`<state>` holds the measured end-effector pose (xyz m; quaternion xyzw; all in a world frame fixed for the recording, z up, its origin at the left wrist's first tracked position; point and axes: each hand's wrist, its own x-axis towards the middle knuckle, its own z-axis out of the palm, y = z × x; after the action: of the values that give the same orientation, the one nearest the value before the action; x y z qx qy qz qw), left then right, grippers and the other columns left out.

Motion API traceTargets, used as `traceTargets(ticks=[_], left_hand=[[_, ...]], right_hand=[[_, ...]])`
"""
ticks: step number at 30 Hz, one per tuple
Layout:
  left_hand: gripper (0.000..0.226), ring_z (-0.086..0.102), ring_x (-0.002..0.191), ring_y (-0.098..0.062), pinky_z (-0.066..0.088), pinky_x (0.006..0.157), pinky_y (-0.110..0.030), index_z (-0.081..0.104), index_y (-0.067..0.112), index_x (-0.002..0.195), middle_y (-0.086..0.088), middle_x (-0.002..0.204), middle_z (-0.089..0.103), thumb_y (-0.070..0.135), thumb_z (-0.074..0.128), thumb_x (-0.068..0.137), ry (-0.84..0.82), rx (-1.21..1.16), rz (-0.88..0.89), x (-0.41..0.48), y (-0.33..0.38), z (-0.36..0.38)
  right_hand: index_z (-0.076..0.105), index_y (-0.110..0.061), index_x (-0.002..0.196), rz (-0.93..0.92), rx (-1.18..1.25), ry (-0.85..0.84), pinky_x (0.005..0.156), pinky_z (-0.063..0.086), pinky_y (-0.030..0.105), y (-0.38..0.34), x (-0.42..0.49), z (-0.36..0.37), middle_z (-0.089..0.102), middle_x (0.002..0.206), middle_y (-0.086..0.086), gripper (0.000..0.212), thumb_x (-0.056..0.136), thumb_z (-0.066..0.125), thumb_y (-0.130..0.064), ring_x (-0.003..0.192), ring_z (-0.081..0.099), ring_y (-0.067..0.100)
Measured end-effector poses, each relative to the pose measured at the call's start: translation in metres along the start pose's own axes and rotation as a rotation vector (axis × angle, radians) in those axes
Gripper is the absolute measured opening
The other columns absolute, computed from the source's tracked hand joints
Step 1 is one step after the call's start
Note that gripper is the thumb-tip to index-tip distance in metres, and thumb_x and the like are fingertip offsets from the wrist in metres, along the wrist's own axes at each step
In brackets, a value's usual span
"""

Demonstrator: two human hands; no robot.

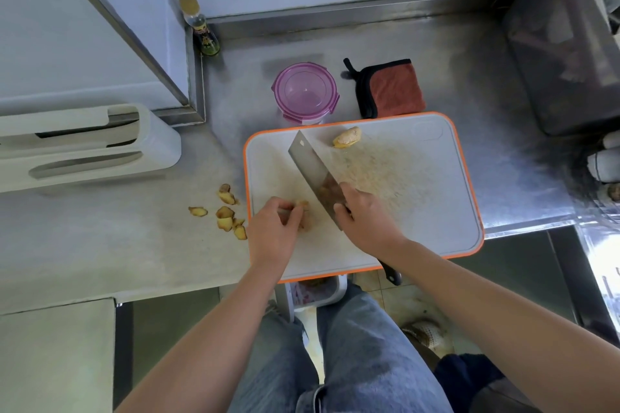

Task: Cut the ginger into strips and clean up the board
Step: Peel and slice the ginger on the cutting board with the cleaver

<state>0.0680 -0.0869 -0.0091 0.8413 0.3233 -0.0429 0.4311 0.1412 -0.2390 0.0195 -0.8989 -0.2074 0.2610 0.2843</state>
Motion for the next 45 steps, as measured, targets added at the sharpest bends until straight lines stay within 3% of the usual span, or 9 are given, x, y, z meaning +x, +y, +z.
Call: traceTargets(ticks=[4, 7, 11, 17, 21, 26, 29, 34, 45], left_hand=[[0.031, 0.056, 0.067, -0.012, 0.042, 0.055, -0.023, 0.058, 0.022, 0.121, 0.001, 0.083, 0.06, 0.014, 0.058, 0.091, -0.023, 0.139, 0.091, -0.004, -0.005, -0.006], [0.057, 0.052, 0.097, -0.017, 0.047, 0.066, -0.028, 0.057, 0.028, 0.13, -0.001, 0.116, 0.047, -0.001, 0.058, 0.081, -0.117, 0.342, 0.345, -0.001, -0.013, -0.009], [0.034, 0.046, 0.115, -0.024, 0.05, 0.087, -0.039, 0.066, 0.015, 0.116, -0.002, 0.128, 0.053, 0.01, 0.069, 0.082, -0.168, 0.51, 0.52, 0.008, -0.012, -0.013], [0.028, 0.057, 0.076, -0.022, 0.038, 0.061, -0.031, 0.063, 0.014, 0.087, -0.002, 0.083, 0.057, 0.04, 0.072, 0.082, -0.018, 0.357, 0.167, 0.006, -0.006, -0.009], [0.039, 0.058, 0.068, -0.018, 0.036, 0.056, -0.026, 0.067, 0.015, 0.078, 0.0, 0.075, 0.063, 0.051, 0.06, 0.089, 0.023, 0.293, 0.113, -0.003, -0.005, -0.001], [0.027, 0.059, 0.075, -0.011, 0.033, 0.058, -0.023, 0.067, 0.016, 0.086, 0.01, 0.077, 0.063, 0.043, 0.066, 0.087, 0.005, 0.079, -0.092, -0.004, -0.002, 0.001], [0.025, 0.062, 0.073, -0.015, 0.034, 0.061, -0.026, 0.066, 0.018, 0.082, 0.008, 0.072, 0.063, 0.042, 0.067, 0.087, -0.016, 0.06, -0.129, -0.003, -0.003, 0.003], [0.022, 0.061, 0.073, -0.015, 0.035, 0.061, -0.027, 0.066, 0.018, 0.079, 0.006, 0.073, 0.065, 0.038, 0.068, 0.087, -0.027, 0.048, -0.151, -0.001, -0.004, 0.003], [0.019, 0.057, 0.077, -0.02, 0.036, 0.064, -0.03, 0.064, 0.01, 0.087, 0.001, 0.079, 0.062, 0.029, 0.067, 0.089, -0.023, 0.166, -0.083, 0.003, 0.001, 0.004]], right_hand=[[0.04, -0.013, 0.091, 0.022, 0.025, 0.011, 0.045, 0.024, 0.021, 0.0, -0.006, 0.006, 0.041, 0.061, -0.004, 0.007, 0.097, 0.042, -0.011, 0.051, 0.038, 0.009], [0.042, -0.012, 0.095, 0.067, 0.064, 0.029, 0.044, 0.024, 0.02, 0.003, -0.006, 0.006, 0.041, 0.059, -0.003, 0.003, 0.097, 0.042, -0.01, 0.049, 0.038, 0.01], [0.044, -0.01, 0.1, 0.1, 0.069, 0.059, 0.044, 0.027, 0.024, 0.008, -0.008, 0.001, 0.044, 0.059, -0.001, 0.003, 0.097, 0.041, -0.011, 0.051, 0.042, 0.013], [0.041, -0.013, 0.093, 0.078, 0.056, 0.062, 0.046, 0.031, 0.027, 0.005, -0.012, 0.003, 0.05, 0.065, 0.003, 0.004, 0.097, 0.042, -0.013, 0.054, 0.046, 0.018], [0.05, -0.006, 0.114, 0.072, 0.073, 0.038, 0.058, 0.049, 0.038, -0.001, -0.014, 0.012, 0.061, 0.079, 0.01, 0.021, 0.097, 0.042, -0.014, 0.064, 0.056, 0.022], [0.05, -0.006, 0.116, 0.048, 0.051, 0.054, 0.065, 0.052, 0.04, -0.011, -0.016, 0.019, 0.063, 0.085, 0.009, 0.023, 0.096, 0.041, -0.012, 0.072, 0.06, 0.023], [0.049, -0.006, 0.108, 0.013, 0.004, 0.048, 0.055, 0.043, 0.035, -0.015, -0.014, 0.019, 0.056, 0.077, 0.006, 0.016, 0.096, 0.041, -0.011, 0.063, 0.052, 0.02], [0.045, -0.006, 0.12, -0.026, -0.122, -0.033, 0.067, 0.049, 0.038, -0.024, -0.012, 0.013, 0.059, 0.092, 0.009, 0.025, 0.097, 0.04, -0.014, 0.077, 0.055, 0.025], [0.045, -0.008, 0.107, 0.017, -0.275, -0.101, 0.057, 0.039, 0.029, -0.027, -0.008, 0.015, 0.048, 0.082, 0.002, 0.013, 0.098, 0.041, -0.016, 0.071, 0.054, 0.023]])
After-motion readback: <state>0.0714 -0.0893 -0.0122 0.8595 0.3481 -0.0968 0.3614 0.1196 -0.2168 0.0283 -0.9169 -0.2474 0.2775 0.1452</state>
